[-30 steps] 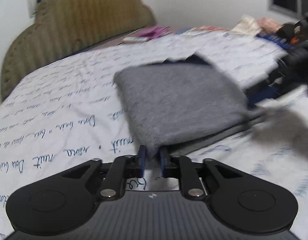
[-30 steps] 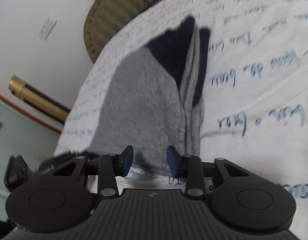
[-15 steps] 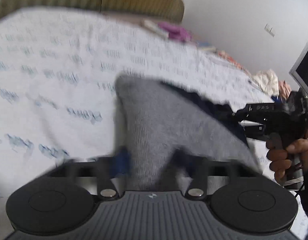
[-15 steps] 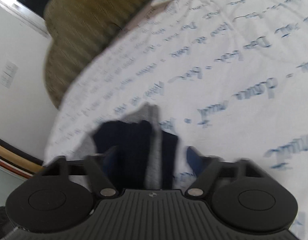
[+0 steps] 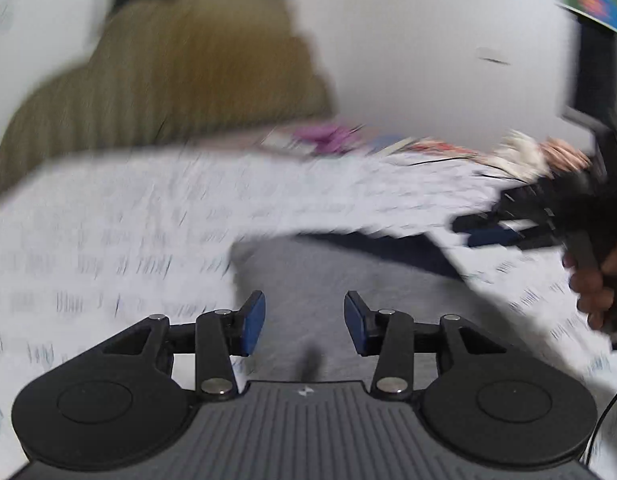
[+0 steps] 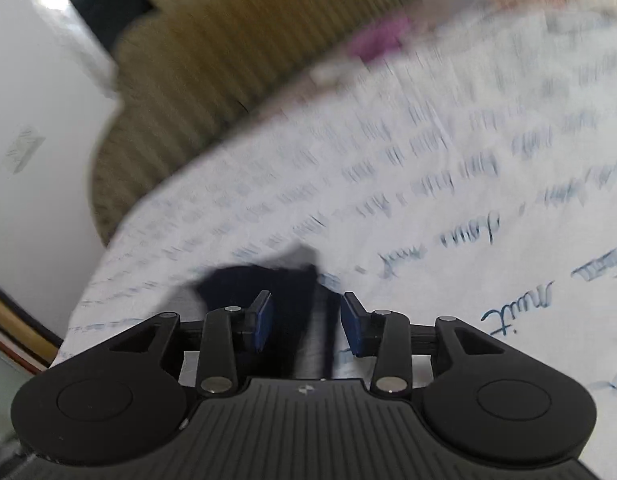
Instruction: Fold small clothes
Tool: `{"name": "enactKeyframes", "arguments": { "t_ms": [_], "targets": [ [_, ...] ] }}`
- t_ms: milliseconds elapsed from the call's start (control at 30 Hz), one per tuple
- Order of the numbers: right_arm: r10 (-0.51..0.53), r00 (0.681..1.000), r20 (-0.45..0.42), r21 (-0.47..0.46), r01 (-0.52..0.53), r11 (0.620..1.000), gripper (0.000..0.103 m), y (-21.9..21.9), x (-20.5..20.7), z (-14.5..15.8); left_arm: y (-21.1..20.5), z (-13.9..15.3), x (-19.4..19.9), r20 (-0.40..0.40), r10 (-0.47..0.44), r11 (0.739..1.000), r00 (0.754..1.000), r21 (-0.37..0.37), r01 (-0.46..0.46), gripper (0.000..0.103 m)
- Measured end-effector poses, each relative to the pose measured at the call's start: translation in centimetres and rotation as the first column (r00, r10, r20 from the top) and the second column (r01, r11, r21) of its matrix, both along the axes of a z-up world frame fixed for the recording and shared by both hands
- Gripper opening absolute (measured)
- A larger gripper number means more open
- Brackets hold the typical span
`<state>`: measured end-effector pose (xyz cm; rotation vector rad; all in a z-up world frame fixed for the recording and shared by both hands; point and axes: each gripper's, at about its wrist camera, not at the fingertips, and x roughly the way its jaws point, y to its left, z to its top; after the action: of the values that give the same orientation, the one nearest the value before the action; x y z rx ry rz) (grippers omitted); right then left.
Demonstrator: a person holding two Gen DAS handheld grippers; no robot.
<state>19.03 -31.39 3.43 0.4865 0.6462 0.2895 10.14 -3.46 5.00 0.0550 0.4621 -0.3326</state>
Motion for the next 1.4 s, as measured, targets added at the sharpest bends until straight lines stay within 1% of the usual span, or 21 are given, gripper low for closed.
{"name": "enactKeyframes", "arguments": {
  "t_ms": [67, 100, 167, 200, 233, 267, 300, 367, 400, 433, 467, 500, 533, 600, 700, 767, 800, 900, 967, 1067, 1400],
  "targets": [
    [0.105, 0.993, 0.049, 0.015, -0.106, 0.994, 0.042, 2.2, -2.4, 0.8, -1.8, -0.6, -0.2, -0.022, -0.053, 0.997, 0.998, 0.055, 0.054, 0.044],
    [0.153, 0.987, 0.056, 0.012, -0.154, 0.988, 0.048, 3.5, -3.2, 0.7, -2.5, -1.5, 0.3, -0.065, -0.046, 0.996, 0.997, 0.075, 0.051, 0.044],
    [0.234, 0.972, 0.029, -0.039, -0.233, 0.972, 0.050, 6.0, -3.8, -0.7, -3.4, -3.9, 1.3, -0.136, -0.029, 0.993, 0.990, 0.106, 0.044, 0.045],
    [0.242, 0.970, -0.019, -0.071, -0.243, 0.967, 0.047, 6.9, -3.5, -2.0, -3.5, -4.7, 1.3, -0.118, -0.024, 0.992, 0.993, 0.123, 0.039, 0.046],
    [0.234, 0.971, -0.052, -0.090, -0.238, 0.967, 0.038, 7.2, -3.1, -3.5, -3.6, -5.1, 1.1, -0.089, -0.026, 0.990, 0.996, 0.134, 0.038, 0.046],
    [0.231, 0.973, -0.002, -0.094, -0.230, 0.969, 0.033, 6.8, -3.4, -4.3, -3.5, -4.9, 1.0, -0.090, -0.024, 0.990, 0.996, 0.133, 0.036, 0.046],
    [0.225, 0.974, 0.004, -0.093, -0.224, 0.970, 0.025, 6.2, -3.4, -4.4, -3.3, -4.4, 0.7, -0.097, -0.020, 0.992, 0.995, 0.123, 0.032, 0.047],
    [0.193, 0.980, -0.041, -0.056, -0.195, 0.979, 0.024, 4.9, -3.8, -3.7, -2.5, -2.9, -0.7, -0.080, -0.019, 0.995, 0.997, 0.097, 0.026, 0.047],
    [0.180, 0.982, -0.056, -0.064, -0.184, 0.981, 0.032, 4.7, -4.5, -2.8, -1.8, -2.1, -1.8, -0.048, -0.020, 0.996, 0.999, 0.088, 0.024, 0.053],
    [0.170, 0.984, -0.046, -0.083, -0.173, 0.981, 0.045, 4.3, -5.6, -1.8, -1.1, -1.5, -2.9, -0.012, -0.017, 0.996, 1.000, 0.086, 0.018, 0.059],
    [0.166, 0.986, -0.020, -0.106, -0.168, 0.980, 0.053, 4.3, -6.8, -0.8, -0.3, -0.9, -4.0, 0.021, 0.001, 0.996, 1.000, 0.091, -0.003, 0.077],
    [0.166, 0.986, 0.014, -0.125, -0.163, 0.979, 0.070, 3.9, -8.4, 0.0, 0.4, -0.5, -5.0, 0.044, 0.034, 0.995, 0.998, 0.093, -0.038, 0.089],
    [0.157, 0.987, 0.043, -0.136, -0.149, 0.979, 0.082, 3.8, -10.1, 0.4, 1.1, -0.2, -5.8, 0.050, 0.070, 0.993, 0.996, 0.089, -0.074, 0.090],
    [0.130, 0.990, 0.059, -0.138, -0.121, 0.983, 0.085, 3.3, -13.2, 0.5, 2.0, -0.1, -6.8, 0.000, 0.141, 0.989, 0.990, 0.051, -0.140, 0.090],
    [0.082, 0.996, -0.027, -0.227, -0.086, 0.970, 0.086, 4.2, -15.1, -1.6, 1.8, -1.9, -7.7, -0.140, 0.197, 0.976, 0.970, -0.069, -0.208, 0.090],
    [0.046, 0.996, -0.075, -0.296, -0.066, 0.953, 0.086, 5.2, -15.8, -3.6, 0.2, -3.5, -7.7, -0.215, 0.192, 0.978, 0.958, -0.042, -0.205, 0.090],
    [0.027, 0.995, -0.095, -0.320, -0.056, 0.946, 0.087, 5.7, -15.7, -4.6, -0.8, -4.1, -7.9, -0.226, 0.185, 0.981, 0.956, -0.018, -0.194, 0.090],
    [0.001, 0.999, -0.050, -0.398, -0.021, 0.917, 0.102, 7.2, -16.0, -5.8, -2.6, -5.4, -7.9, -0.192, 0.195, 0.980, 0.962, 0.068, -0.185, 0.091],
    [-0.038, 0.998, -0.048, -0.446, 0.013, 0.895, 0.102, 7.9, -15.8, -6.6, -2.6, -5.9, -7.5, -0.206, 0.195, 0.980, 0.959, 0.079, -0.182, 0.098],
    [-0.051, 0.999, -0.004, -0.505, 0.041, 0.862, 0.102, 9.0, -16.2, -7.4, -2.2, -6.0, -7.2, -0.220, 0.190, 0.982, 0.957, 0.056, -0.182, 0.101],
    [-0.059, 0.998, -0.005, -0.510, 0.048, 0.859, 0.102, 9.0, -16.4, -7.3, -2.3, -6.1, -7.5, -0.221, 0.186, 0.982, 0.957, 0.053, -0.179, 0.103]
  ]
}}
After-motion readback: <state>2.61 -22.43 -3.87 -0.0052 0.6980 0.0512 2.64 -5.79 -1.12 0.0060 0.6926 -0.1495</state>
